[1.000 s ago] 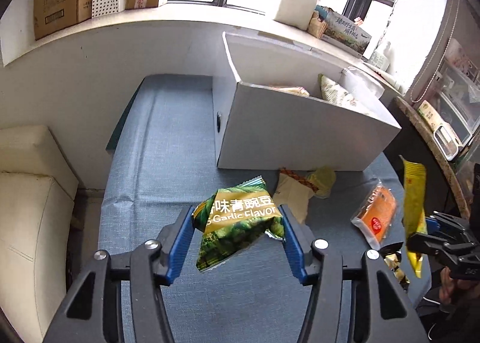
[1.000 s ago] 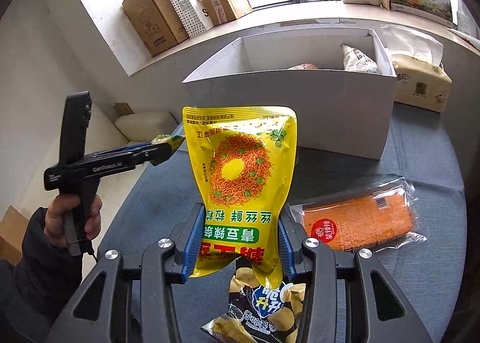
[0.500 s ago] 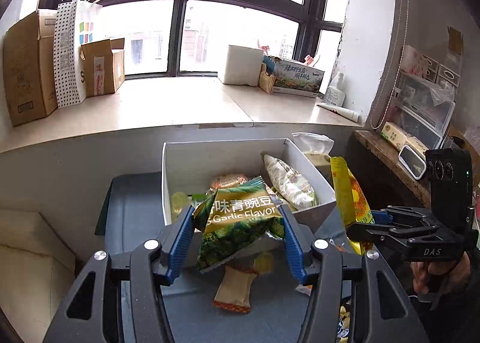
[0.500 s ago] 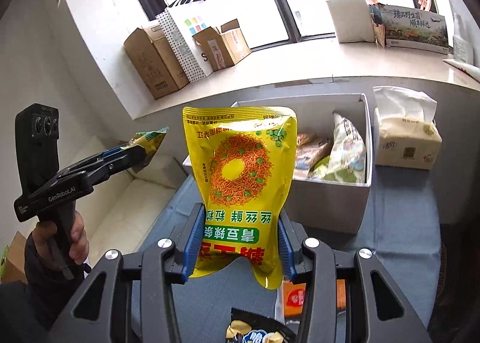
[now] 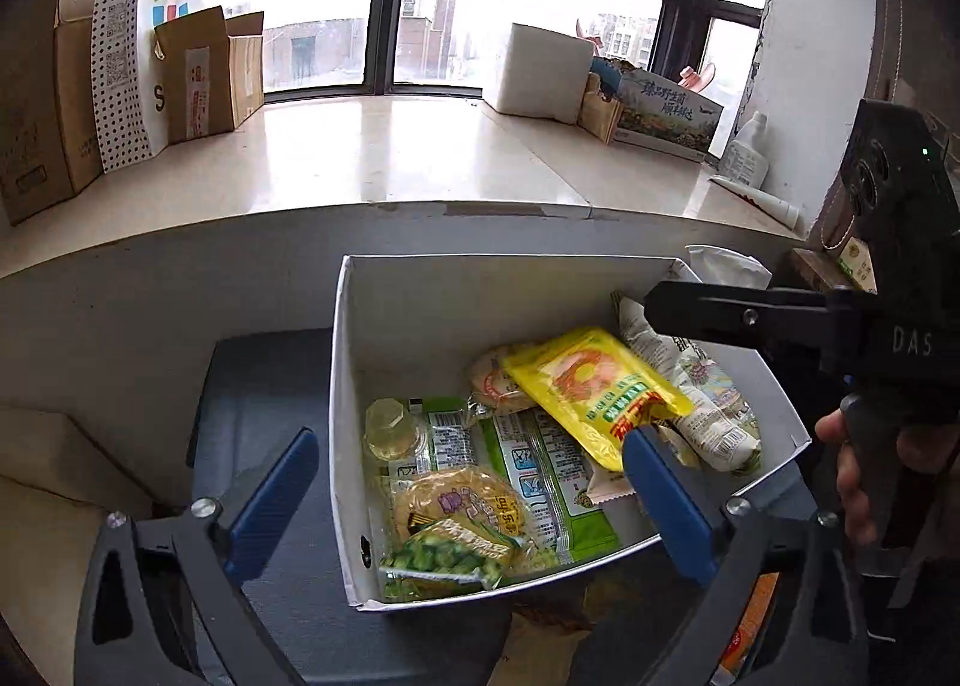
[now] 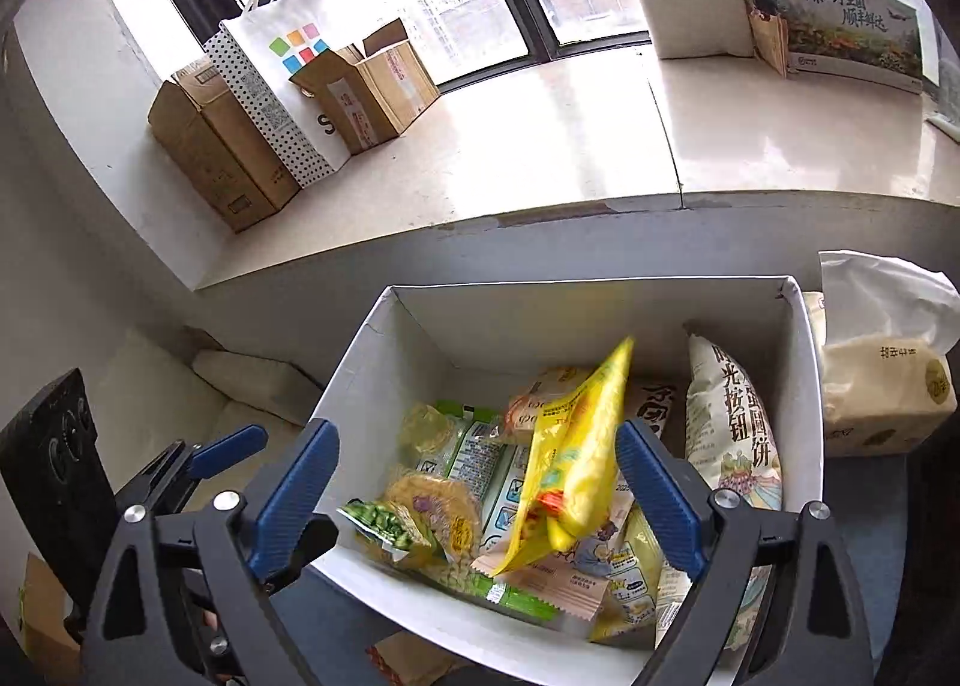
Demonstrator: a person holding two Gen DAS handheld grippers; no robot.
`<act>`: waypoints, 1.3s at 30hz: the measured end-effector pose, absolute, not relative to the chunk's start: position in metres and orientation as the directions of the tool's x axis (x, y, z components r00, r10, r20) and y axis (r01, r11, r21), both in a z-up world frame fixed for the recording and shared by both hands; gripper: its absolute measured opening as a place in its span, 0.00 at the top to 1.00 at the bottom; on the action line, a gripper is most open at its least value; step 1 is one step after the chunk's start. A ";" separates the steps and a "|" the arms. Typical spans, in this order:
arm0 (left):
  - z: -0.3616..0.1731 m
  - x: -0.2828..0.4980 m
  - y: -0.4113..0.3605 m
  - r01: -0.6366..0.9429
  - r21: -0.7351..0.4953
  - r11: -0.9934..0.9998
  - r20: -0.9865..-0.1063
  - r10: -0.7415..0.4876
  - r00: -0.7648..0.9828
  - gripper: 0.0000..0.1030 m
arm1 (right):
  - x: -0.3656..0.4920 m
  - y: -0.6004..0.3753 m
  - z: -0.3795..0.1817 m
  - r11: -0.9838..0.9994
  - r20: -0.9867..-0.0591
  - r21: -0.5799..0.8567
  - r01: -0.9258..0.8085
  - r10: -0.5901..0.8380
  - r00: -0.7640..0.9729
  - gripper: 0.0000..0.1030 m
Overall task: Organize snacks
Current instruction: 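Lower the yellow pouch and green pea bag into the white box, open both tools, then grasp the black potato-chip bag with the right tool while the left tool grasps the brown wafer pack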
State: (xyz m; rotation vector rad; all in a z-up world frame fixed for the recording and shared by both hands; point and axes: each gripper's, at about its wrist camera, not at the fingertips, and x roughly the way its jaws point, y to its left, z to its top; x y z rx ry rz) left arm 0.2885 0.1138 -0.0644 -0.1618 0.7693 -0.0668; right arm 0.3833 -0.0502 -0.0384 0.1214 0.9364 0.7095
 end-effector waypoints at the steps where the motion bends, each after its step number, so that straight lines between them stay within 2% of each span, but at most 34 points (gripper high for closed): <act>1: -0.065 0.285 0.115 0.011 -0.182 0.983 -0.684 -0.135 0.717 0.00 | 0.384 -0.050 -0.039 0.768 -0.693 0.391 -0.508 0.608 0.387 0.06; 3: -0.064 0.280 0.115 0.010 -0.162 0.987 -0.679 -0.118 0.725 0.00 | 0.382 -0.051 -0.042 0.756 -0.691 0.407 -0.512 0.622 0.369 0.05; 4: -0.064 0.278 0.115 0.009 -0.151 0.988 -0.679 -0.110 0.726 0.00 | 0.381 -0.052 -0.043 0.756 -0.693 0.407 -0.512 0.621 0.366 0.00; 10: -0.060 0.268 0.110 0.019 -0.136 0.991 -0.674 -0.107 0.731 0.00 | 0.366 -0.062 -0.035 0.749 -0.677 0.405 -0.525 0.631 0.379 0.00; 16: -0.059 0.234 0.099 0.077 -0.155 0.985 -0.675 -0.163 0.719 0.00 | 0.326 -0.087 -0.015 0.722 -0.628 0.394 -0.569 0.663 0.407 0.00; 21: -0.078 0.195 0.086 0.095 -0.133 0.987 -0.703 -0.161 0.692 0.00 | 0.273 -0.120 -0.015 0.695 -0.583 0.395 -0.601 0.695 0.421 0.00; 26: -0.106 0.160 0.076 0.087 -0.124 0.988 -0.744 -0.151 0.650 0.00 | 0.219 -0.157 -0.041 0.695 -0.575 0.400 -0.597 0.698 0.427 0.00; 30: -0.118 0.138 0.078 0.059 -0.150 0.987 -0.752 -0.152 0.641 0.00 | 0.182 -0.181 -0.075 0.754 -0.648 0.396 -0.525 0.634 0.422 0.00; 33: -0.123 0.126 0.086 0.025 -0.193 0.981 -0.749 -0.164 0.642 0.00 | 0.155 -0.185 -0.102 0.796 -0.734 0.323 -0.512 0.552 0.395 0.00; 39: -0.127 0.110 0.091 0.003 -0.224 0.975 -0.749 -0.175 0.639 0.00 | 0.121 -0.176 -0.142 0.802 -0.800 0.325 -0.501 0.516 0.307 0.00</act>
